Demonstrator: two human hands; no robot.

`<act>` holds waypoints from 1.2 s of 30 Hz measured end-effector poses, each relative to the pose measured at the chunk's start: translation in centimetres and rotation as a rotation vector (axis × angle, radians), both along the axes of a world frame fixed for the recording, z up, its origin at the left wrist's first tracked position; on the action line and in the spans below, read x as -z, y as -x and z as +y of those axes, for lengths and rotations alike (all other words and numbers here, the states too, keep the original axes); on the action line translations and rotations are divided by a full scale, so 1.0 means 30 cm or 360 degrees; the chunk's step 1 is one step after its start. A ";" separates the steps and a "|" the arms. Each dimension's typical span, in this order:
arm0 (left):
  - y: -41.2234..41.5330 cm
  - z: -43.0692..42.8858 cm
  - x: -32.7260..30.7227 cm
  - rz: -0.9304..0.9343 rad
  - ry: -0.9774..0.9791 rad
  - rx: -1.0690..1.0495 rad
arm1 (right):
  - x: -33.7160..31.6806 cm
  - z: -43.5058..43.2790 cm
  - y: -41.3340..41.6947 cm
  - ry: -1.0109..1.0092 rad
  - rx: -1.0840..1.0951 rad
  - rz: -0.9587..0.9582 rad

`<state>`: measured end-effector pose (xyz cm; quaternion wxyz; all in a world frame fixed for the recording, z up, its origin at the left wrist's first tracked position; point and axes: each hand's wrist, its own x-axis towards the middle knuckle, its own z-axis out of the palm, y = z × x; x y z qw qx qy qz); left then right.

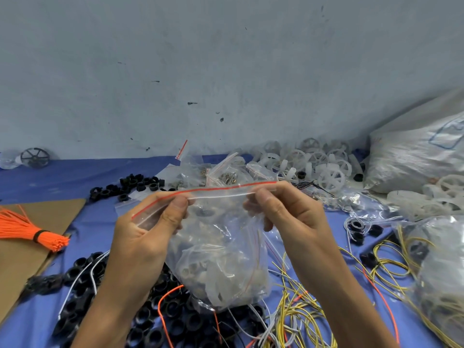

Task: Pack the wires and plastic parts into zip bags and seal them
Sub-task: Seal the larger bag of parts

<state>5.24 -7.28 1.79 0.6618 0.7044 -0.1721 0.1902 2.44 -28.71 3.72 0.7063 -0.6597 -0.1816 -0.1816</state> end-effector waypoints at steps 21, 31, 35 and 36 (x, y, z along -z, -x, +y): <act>0.012 0.017 -0.029 0.0139 -0.0609 0.0217 | 0.019 0.096 0.038 0.0585 0.0027 -0.0068; 0.040 -0.010 -0.043 0.0028 -0.0430 0.0235 | 0.022 0.090 0.029 0.0416 0.0009 -0.0081; 0.037 0.003 -0.044 0.0081 -0.0380 0.0121 | 0.011 0.067 0.023 0.0312 -0.0011 -0.0087; 0.032 0.011 -0.043 0.0095 -0.0330 0.0083 | 0.007 0.054 0.020 0.0233 -0.0001 -0.0075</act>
